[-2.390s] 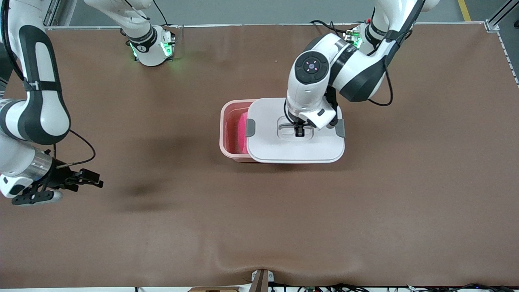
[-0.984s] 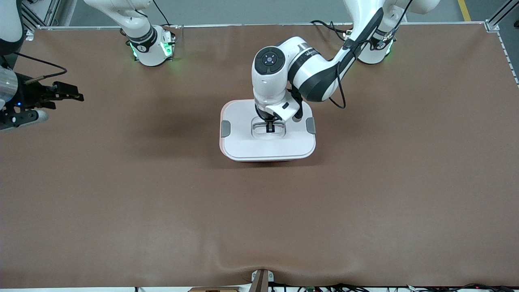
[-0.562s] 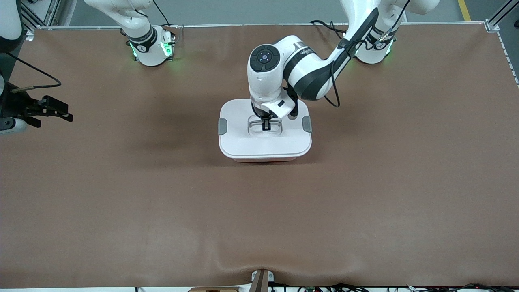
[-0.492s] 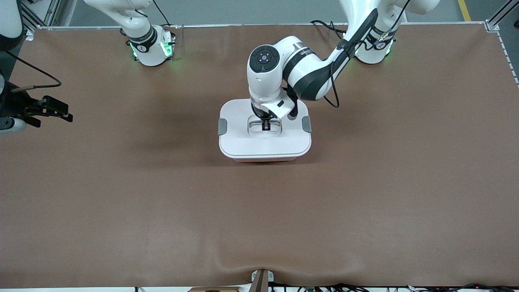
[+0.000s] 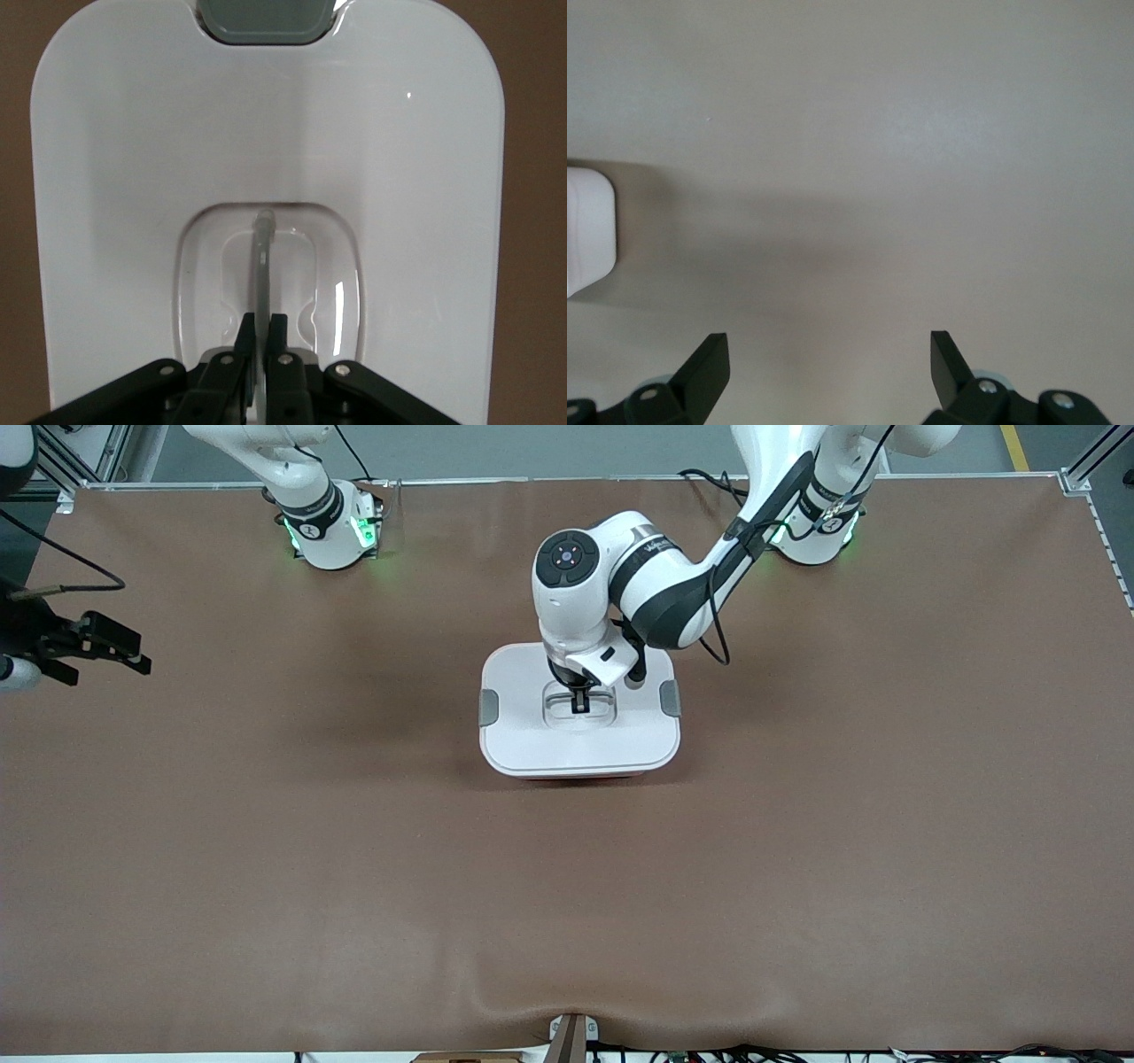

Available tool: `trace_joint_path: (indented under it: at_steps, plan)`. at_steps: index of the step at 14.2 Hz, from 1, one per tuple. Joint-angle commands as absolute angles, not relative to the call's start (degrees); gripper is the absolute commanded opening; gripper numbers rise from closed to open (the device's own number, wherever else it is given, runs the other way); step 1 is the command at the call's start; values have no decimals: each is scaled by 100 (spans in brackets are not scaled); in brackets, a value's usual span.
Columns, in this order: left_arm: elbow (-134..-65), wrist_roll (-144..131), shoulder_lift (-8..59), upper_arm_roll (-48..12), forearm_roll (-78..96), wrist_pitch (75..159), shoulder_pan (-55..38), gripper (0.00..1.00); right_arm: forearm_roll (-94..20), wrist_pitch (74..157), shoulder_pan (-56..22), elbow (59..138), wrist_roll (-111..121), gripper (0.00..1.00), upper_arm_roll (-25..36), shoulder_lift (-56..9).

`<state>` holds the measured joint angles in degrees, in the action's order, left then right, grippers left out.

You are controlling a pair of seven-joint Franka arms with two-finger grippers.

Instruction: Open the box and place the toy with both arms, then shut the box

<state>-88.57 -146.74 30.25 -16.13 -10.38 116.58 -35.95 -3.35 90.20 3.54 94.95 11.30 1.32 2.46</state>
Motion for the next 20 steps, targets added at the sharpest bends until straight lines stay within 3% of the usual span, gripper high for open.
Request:
trace_joint_path:
  at_steps: [1,20]
  plan:
    - [-8736,-14810,3129,-1582,-1187,11663,-3683,0,-255,8544,369,8940,853,100,105,211]
    - [-8885,-15117,3217,-1573,-1608,11663,-3797,0,-290,8464,369,9053,659,100,123,202]
